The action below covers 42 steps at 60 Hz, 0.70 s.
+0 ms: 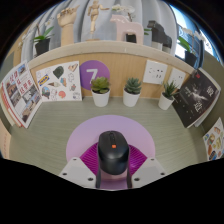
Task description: Arrange mouse
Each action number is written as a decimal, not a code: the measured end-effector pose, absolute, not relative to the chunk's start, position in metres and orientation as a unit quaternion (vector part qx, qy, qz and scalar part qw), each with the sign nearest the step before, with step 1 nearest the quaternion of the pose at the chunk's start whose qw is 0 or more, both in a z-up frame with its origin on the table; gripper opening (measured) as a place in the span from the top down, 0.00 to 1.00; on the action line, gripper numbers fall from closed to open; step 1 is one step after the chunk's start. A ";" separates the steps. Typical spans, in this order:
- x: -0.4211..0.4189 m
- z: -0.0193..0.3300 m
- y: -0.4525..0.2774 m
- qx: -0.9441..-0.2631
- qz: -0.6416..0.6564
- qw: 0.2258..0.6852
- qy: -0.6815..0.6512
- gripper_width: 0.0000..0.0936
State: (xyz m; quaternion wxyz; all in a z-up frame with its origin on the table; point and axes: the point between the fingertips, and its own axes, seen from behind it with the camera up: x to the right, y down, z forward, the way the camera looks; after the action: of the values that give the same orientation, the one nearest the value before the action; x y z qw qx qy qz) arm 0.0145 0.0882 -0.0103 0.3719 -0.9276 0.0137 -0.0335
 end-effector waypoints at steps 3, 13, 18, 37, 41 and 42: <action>0.014 -0.009 0.090 -0.921 -0.029 0.389 0.025 0.59; 0.014 -0.011 0.091 -0.918 -0.029 0.393 0.041 0.43; 0.017 -0.011 0.089 -0.922 -0.027 0.383 0.050 0.32; 0.008 0.097 0.028 -0.913 -0.039 0.407 0.021 0.11; 0.005 0.131 0.008 -0.903 -0.039 0.427 0.028 0.11; 0.005 0.139 0.003 -0.901 -0.040 0.431 0.030 0.11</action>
State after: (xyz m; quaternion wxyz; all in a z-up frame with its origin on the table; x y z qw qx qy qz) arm 0.0051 0.0027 0.1391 0.4315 -0.9007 0.0304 -0.0403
